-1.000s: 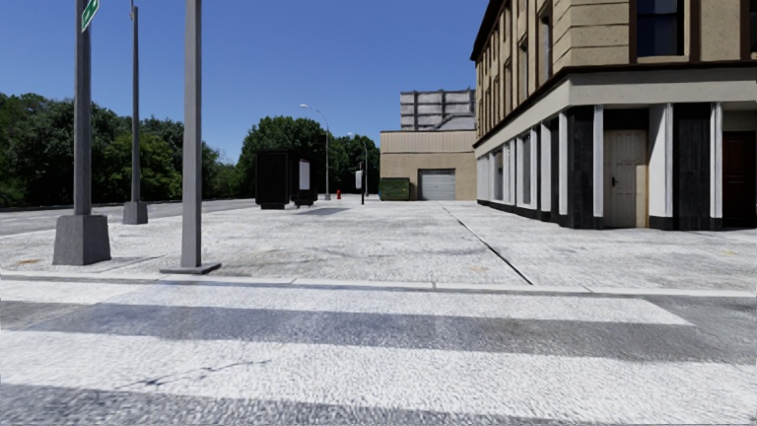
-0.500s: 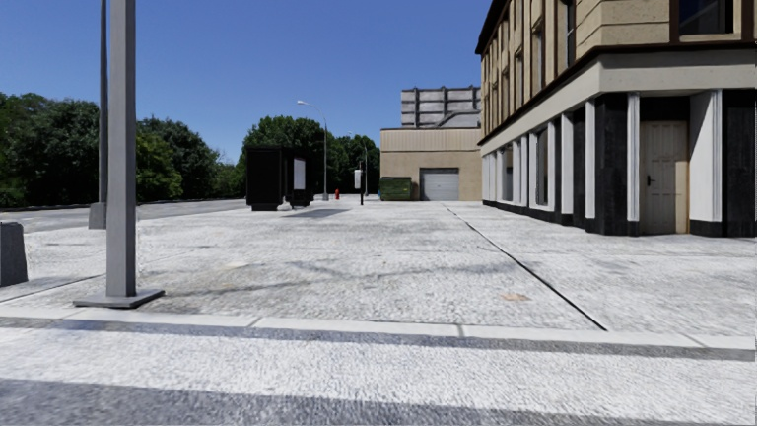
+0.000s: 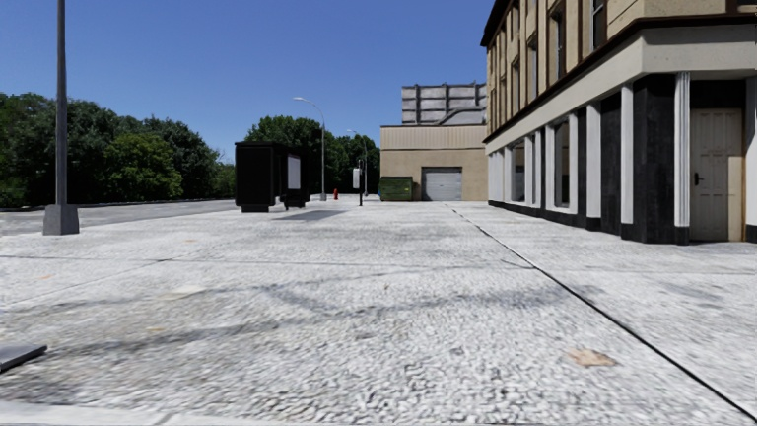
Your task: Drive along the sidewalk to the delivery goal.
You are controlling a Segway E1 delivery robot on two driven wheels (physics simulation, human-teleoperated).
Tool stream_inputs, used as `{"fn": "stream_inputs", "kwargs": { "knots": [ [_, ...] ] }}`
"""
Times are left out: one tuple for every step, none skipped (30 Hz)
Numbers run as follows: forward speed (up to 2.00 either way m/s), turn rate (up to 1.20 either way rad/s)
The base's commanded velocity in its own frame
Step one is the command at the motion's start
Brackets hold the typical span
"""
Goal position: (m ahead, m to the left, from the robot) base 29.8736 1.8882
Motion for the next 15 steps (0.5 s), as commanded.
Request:
{"fn": "stream_inputs", "kwargs": {
  "knots": [
    [2.0, 0.0],
    [2.0, 0.0],
    [2.0, 0.0],
    [2.0, 0.0],
    [2.0, 0.0],
    [2.0, 0.0],
    [1.94, 0.0],
    [1.77, 0.0],
    [1.77, 0.0],
    [1.64, 0.0],
    [1.55, 0.0],
    [1.48, 0.0],
    [1.48, 0.0],
    [1.43, 0.0],
    [1.41, 0.0]
  ]
}}
